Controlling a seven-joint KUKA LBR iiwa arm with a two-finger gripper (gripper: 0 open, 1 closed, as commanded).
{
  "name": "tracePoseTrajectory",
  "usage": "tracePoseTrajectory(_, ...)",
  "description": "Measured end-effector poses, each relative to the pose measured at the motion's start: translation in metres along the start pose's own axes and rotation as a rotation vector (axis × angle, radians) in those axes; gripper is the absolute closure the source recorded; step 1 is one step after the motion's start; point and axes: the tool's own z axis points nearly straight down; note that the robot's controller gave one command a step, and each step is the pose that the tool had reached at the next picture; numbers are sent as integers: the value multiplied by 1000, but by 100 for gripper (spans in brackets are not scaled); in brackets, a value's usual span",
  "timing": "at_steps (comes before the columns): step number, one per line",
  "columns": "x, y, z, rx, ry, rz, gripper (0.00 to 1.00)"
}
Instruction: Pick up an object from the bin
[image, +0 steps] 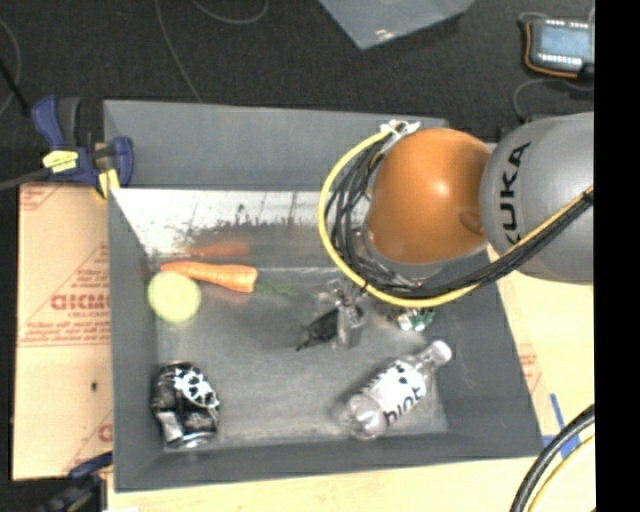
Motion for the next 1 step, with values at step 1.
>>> tracePoseTrajectory(1, 1, 0, -43, -1, 6, -3, 100)
